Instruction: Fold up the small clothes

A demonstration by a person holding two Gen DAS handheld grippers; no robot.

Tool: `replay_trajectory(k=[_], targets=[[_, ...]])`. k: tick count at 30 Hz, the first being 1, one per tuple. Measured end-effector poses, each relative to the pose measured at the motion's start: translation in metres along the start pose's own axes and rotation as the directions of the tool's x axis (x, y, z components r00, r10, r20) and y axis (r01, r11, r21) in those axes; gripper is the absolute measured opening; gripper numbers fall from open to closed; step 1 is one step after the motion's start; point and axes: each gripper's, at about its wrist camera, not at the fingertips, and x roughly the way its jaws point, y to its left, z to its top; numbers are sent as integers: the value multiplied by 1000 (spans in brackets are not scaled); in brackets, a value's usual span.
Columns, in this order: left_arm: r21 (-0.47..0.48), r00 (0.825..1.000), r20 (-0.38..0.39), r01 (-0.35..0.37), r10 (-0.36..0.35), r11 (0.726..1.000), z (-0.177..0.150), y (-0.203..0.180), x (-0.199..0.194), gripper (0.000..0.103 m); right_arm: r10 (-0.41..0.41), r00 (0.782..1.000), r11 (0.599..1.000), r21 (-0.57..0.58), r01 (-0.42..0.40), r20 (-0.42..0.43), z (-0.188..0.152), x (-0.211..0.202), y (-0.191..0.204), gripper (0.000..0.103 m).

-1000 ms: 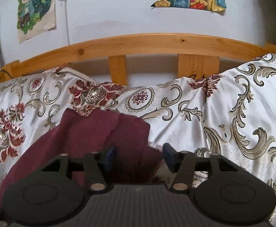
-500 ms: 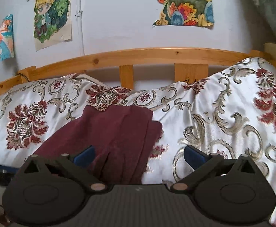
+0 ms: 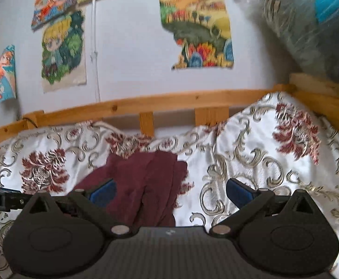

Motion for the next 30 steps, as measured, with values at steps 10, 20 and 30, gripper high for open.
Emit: replay_trajectory(k=[10,20,30], targets=[[136,997,71,-28,19,990,-16,4,-58,102,-31,994,998,-50,36,109,-4,-55,26,103],[107,995,103,-8,-3,994,-34,17,-87,102,-48,995,999,-11,49,92,-21,-96,41,103],[117,996,76,27,-36,993,-72,6,-74,102,-127,991,991,-26,128,49,-54,-115,58,103]])
